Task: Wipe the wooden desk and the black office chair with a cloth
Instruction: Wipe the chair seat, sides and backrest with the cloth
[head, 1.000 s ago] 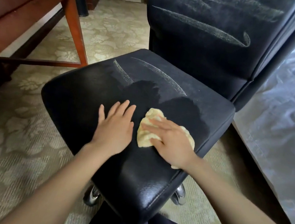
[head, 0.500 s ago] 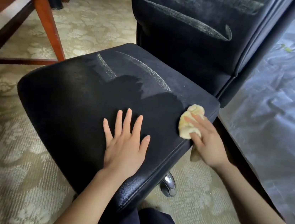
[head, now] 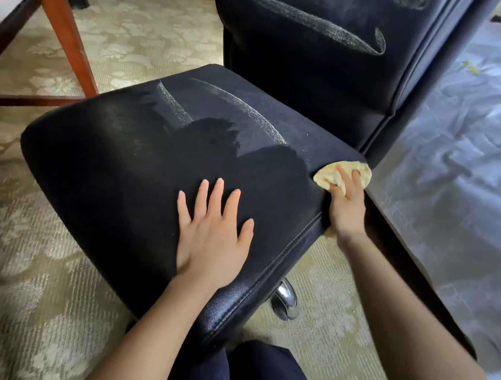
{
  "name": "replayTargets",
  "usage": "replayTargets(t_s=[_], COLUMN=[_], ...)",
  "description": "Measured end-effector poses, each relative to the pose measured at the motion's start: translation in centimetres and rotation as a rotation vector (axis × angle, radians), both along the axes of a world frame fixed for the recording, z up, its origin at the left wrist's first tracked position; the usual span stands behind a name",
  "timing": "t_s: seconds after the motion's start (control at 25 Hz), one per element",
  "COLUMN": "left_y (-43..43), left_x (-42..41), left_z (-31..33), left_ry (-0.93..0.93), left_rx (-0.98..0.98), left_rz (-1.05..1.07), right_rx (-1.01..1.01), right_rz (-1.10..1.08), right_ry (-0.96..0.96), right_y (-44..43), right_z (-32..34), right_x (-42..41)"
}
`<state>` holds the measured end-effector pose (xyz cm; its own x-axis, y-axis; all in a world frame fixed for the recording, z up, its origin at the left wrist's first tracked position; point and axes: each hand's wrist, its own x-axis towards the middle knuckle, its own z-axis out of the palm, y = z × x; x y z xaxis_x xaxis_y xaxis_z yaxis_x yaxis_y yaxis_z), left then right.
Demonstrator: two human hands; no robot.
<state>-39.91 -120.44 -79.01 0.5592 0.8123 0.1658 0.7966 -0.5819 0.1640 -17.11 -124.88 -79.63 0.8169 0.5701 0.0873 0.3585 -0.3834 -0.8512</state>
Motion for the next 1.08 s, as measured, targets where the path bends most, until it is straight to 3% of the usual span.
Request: replayTargets(t_s=[0.2,0.4,0.52,0.8,1.08], left_y=[0.0,0.6,1.0,1.8,1.7], left_x=[-0.5,-1.6,-2.3,-3.1,-3.1], left_z=[-0.1,-0.1,0.0,0.1,0.2], left_ry=[-0.012,-0.031,-0.043,-0.072,-0.117], left_rx=[0.020,0.011,0.007,-0.017,-0.046], left_rz=[0.002,-0.033,-0.051,-0.070,-0.064], right_rx=[0.263,0.278,0.254,0.038,-0.220], right_rz=[0.103,0.306,0.437,0.367,0.249], right_ry=[-0.080,-0.112,-0.228,-0.365,-0.293], right_y=[-4.3,-7.8,-8.3,-4.8,1.0], right_z=[-1.7,-3.9,-4.3,-1.8,1.1], right_x=[-11.9,-19.1,-15.8,-3.1,6.8])
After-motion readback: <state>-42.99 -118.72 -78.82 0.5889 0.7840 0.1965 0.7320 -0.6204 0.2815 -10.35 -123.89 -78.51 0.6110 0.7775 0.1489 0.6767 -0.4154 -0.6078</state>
